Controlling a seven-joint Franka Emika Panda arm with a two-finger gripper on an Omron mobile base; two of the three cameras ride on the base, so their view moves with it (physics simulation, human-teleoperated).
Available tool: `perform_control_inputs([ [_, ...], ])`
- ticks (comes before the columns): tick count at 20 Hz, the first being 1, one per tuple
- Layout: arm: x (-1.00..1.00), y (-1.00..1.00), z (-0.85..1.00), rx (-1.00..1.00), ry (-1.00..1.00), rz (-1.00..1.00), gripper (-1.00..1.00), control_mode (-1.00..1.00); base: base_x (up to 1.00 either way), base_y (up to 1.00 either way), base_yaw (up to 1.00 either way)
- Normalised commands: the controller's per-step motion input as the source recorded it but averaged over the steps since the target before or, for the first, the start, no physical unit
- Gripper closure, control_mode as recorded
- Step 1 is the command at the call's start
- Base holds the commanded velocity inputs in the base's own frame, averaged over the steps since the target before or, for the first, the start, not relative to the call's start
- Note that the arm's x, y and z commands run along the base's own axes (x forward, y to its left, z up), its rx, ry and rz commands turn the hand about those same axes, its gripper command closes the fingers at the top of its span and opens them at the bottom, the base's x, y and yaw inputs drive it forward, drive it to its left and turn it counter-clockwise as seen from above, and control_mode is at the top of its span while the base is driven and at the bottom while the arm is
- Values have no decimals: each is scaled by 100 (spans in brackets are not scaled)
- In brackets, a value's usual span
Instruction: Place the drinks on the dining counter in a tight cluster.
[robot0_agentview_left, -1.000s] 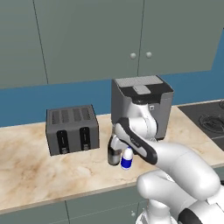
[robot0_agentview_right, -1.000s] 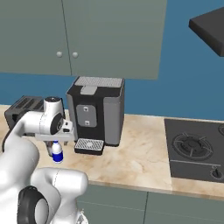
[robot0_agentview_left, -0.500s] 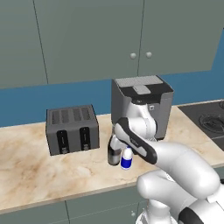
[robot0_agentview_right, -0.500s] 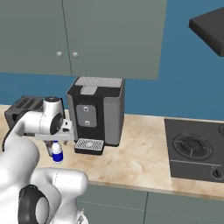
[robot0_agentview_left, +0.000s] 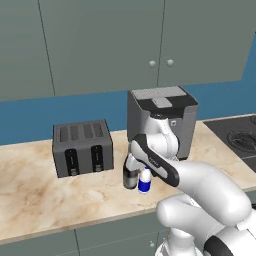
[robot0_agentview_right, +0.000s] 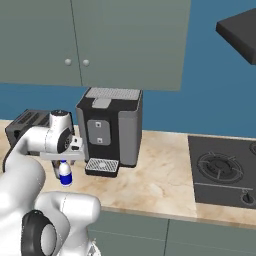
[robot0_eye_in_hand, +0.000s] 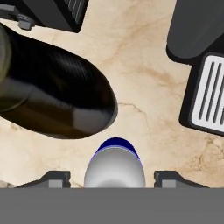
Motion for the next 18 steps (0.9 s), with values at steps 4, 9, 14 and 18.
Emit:
perform_control_inputs([
  [4, 0, 0, 0, 0, 1, 0, 100, -100, 0, 0, 0],
  [9, 0, 0, 0, 0, 1, 0, 100, -100, 0, 0, 0],
  [14, -18, 0, 16, 0, 0, 0, 100, -100, 0, 0, 0],
  [18, -56, 0, 52, 0, -4, 0, 100, -100, 0, 0, 0],
])
